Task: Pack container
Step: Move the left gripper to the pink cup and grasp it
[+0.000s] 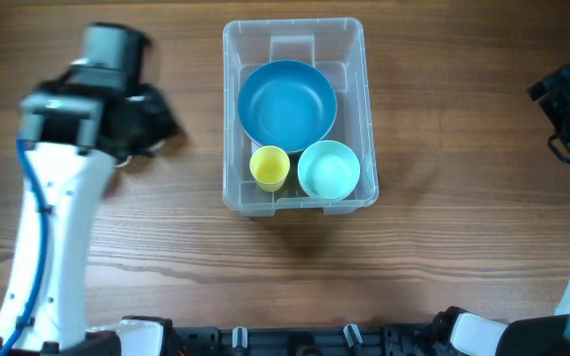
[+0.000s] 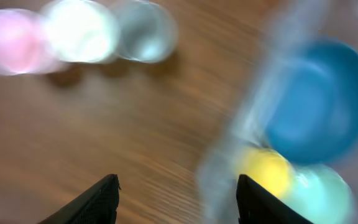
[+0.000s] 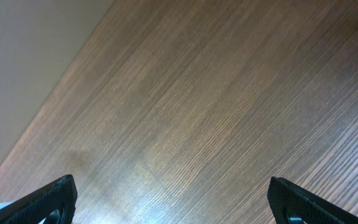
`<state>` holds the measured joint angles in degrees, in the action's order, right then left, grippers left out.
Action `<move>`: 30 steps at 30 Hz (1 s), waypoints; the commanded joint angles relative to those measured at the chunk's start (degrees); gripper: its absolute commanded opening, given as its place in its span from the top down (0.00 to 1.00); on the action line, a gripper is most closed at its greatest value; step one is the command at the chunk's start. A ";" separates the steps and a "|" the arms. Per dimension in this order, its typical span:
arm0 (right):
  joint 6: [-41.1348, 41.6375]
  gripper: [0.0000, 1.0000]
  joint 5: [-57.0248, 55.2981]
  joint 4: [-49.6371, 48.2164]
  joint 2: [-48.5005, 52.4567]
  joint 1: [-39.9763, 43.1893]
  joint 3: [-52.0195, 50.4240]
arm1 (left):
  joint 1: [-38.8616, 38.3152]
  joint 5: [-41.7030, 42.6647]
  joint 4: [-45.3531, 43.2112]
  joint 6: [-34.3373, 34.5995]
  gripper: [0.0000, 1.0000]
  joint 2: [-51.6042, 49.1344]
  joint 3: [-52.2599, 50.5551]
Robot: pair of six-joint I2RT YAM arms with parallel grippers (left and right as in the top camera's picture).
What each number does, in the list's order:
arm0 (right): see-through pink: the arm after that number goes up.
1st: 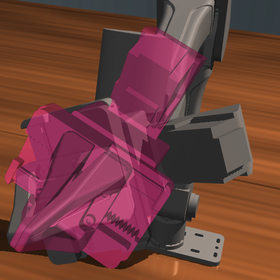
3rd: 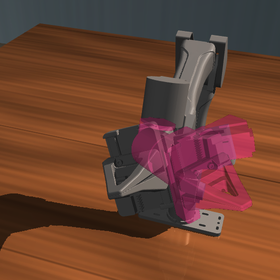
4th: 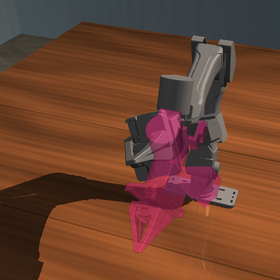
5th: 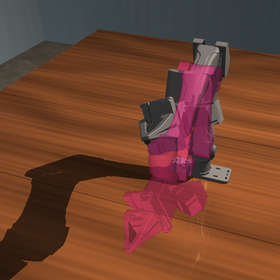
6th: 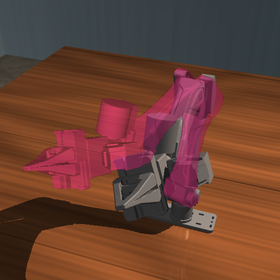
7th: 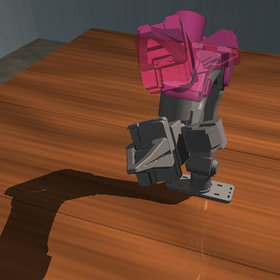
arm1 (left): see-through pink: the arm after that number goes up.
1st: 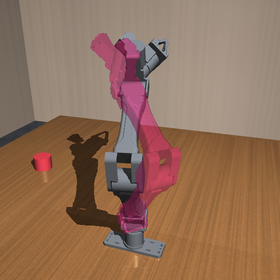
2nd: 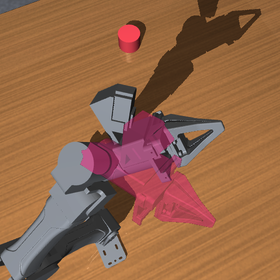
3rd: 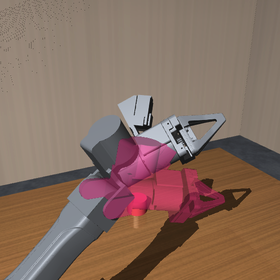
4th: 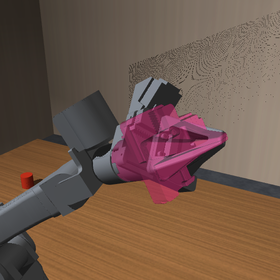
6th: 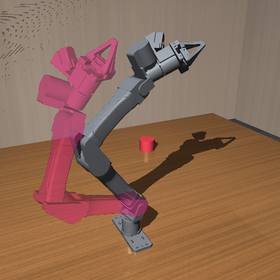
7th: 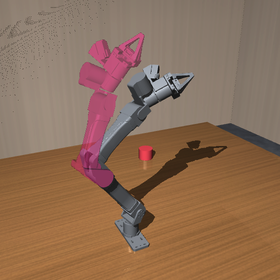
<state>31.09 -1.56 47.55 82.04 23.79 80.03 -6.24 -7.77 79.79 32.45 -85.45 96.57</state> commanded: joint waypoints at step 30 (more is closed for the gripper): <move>0.59 0.00 -0.11 -0.15 0.26 0.02 0.11 | 37.40 4.26 -24.81 -1.95 0.96 -18.47 -23.06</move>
<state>31.07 -1.56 47.55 82.08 23.79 80.03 30.72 -1.78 53.98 30.68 -104.49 73.56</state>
